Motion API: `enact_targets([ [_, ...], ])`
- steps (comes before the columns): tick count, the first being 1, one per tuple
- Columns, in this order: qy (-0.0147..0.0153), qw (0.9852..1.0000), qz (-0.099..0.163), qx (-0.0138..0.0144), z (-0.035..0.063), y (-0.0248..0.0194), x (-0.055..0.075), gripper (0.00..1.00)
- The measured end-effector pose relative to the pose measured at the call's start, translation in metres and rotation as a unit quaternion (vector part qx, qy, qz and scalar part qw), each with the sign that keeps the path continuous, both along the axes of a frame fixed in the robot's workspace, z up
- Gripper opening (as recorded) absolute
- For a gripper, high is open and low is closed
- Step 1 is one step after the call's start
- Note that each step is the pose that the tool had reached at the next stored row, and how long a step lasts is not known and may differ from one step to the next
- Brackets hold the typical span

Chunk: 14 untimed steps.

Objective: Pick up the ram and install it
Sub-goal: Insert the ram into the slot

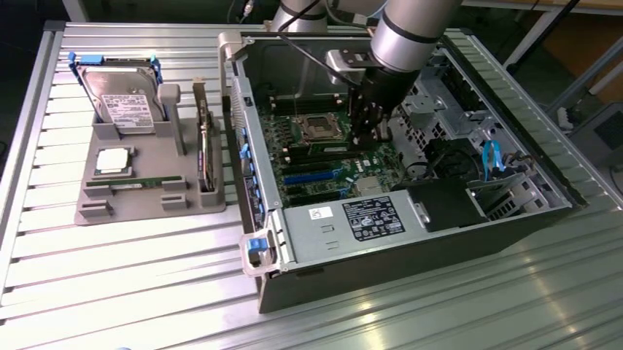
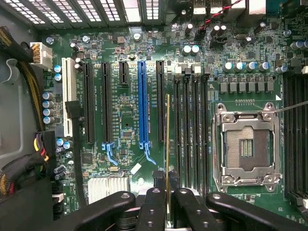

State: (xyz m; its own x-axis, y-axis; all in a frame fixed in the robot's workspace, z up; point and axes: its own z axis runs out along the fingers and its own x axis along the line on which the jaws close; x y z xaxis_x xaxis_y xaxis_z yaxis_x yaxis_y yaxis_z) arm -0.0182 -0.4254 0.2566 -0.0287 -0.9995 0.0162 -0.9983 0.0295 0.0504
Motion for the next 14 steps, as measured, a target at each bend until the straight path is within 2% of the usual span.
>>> enact_targets([
  [5, 0.0, 1.0, 0.0, 0.0, -0.0027, 0.0007, -0.003, 0.12],
  [7, 0.0, 1.0, 0.0, 0.0, -0.0026, 0.0069, -0.003, 0.12],
  [8, 0.0, 1.0, 0.003, 0.0, -0.0027, 0.0074, -0.003, 0.12],
  [10, 0.0, 0.9995, 0.032, -0.0001, -0.0034, 0.0084, -0.005, 0.12],
  [13, 0.0, 0.9994, 0.033, 0.0, -0.006, 0.0099, -0.014, 0.12],
  [14, 0.0, 0.9994, 0.035, 0.0, -0.0076, 0.0129, -0.016, 0.12],
])
